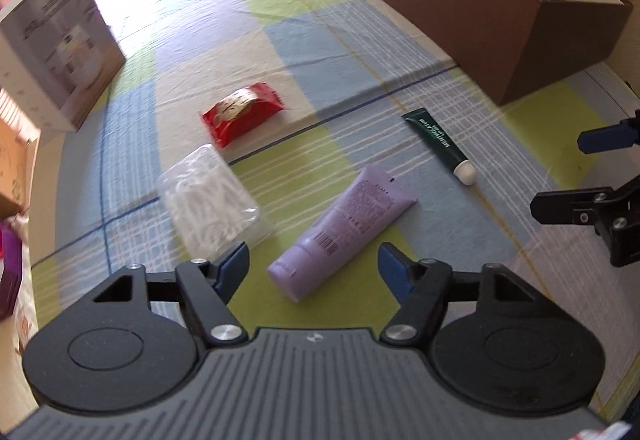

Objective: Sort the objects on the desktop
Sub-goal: 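Grasp the purple tube with the left tool while the right tool grasps the green lip balm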

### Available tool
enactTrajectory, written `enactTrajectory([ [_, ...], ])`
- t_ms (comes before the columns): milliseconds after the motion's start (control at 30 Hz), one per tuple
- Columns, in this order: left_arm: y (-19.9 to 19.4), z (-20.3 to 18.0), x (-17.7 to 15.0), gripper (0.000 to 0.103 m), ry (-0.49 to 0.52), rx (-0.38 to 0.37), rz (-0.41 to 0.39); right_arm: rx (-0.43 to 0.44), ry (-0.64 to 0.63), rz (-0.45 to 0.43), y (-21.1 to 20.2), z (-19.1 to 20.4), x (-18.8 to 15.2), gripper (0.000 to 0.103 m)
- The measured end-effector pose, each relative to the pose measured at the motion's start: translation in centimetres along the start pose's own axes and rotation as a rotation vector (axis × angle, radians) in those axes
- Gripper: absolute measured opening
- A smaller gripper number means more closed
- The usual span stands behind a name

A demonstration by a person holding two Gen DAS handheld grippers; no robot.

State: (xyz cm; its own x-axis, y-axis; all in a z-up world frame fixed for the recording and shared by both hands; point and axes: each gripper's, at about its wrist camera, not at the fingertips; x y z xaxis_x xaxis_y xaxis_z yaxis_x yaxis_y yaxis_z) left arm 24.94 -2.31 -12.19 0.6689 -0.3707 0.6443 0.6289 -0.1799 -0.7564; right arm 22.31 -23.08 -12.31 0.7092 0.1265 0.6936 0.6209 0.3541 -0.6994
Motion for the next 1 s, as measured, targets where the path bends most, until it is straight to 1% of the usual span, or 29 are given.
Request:
enactTrajectory([
  [67,0.6,-0.2,0.3,0.064,0.025,-0.015,0.004,-0.011,0.01,0.0,0.0,-0.2,0.0,0.1],
  [100,0.8,-0.3,0.4,0.059,0.031,-0.024,0.006,-0.014,0.012,-0.001,0.0,-0.3,0.1,0.099],
  [133,1.0,-0.4,0.5,0.056,0.032,-0.034,0.009,-0.015,0.014,-0.001,0.1,-0.4,0.1,0.099],
  [200,1.2,-0.4,0.6,0.042,0.023,-0.05,0.016,-0.011,0.01,0.001,0.2,-0.4,0.1,0.093],
  [233,1.4,-0.5,0.6,0.04,0.017,-0.051,0.021,-0.009,0.008,0.003,0.3,-0.3,0.1,0.091],
  [267,1.5,-0.6,0.5,0.035,0.01,-0.047,0.025,-0.006,0.005,0.006,0.5,-0.2,0.1,0.088],
  [300,1.7,-0.6,0.5,0.032,-0.004,-0.048,0.034,-0.001,0.001,0.008,0.7,-0.1,0.1,0.087],
  [367,2.1,-0.7,0.4,0.028,-0.042,-0.048,0.056,0.011,-0.01,0.006,1.0,0.2,0.2,0.082],
  [433,2.3,-0.8,0.3,0.027,-0.084,-0.038,0.065,0.023,-0.025,0.0,1.3,0.6,0.3,0.078],
  [533,2.6,-0.5,0.5,0.027,-0.161,-0.033,0.072,0.04,-0.049,-0.006,2.0,1.2,0.5,0.07],
  [600,2.7,-0.3,0.8,0.027,-0.192,-0.028,0.071,0.054,-0.067,-0.009,2.7,1.6,0.7,0.061],
  [700,3.1,-0.3,1.2,0.028,-0.199,-0.016,0.066,0.063,-0.097,-0.017,3.8,2.2,1.0,0.053],
  [833,3.5,-0.3,1.6,0.028,-0.215,-0.006,0.06,0.066,-0.125,-0.026,5.5,2.8,1.3,0.046],
  [867,3.6,-0.2,1.7,0.028,-0.224,-0.005,0.059,0.065,-0.137,-0.027,5.8,2.9,1.4,0.043],
  [967,3.9,-0.1,1.9,0.028,-0.241,-0.002,0.057,0.066,-0.185,-0.036,6.6,3.2,1.5,0.036],
  [1000,3.9,-0.1,2.0,0.028,-0.244,-0.001,0.057,0.064,-0.212,-0.039,6.8,3.4,1.5,0.032],
])
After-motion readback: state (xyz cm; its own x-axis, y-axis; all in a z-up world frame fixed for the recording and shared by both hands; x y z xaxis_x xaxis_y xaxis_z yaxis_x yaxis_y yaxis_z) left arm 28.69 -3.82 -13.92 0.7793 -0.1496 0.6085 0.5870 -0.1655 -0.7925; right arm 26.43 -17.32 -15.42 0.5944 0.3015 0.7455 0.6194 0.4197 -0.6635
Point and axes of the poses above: each gripper's, at about its wrist camera, not at the fingertips, and y roughly the way its jaws point, z to its left, x to its top, and after that the axes turned 11 degrees about -z, right-handed
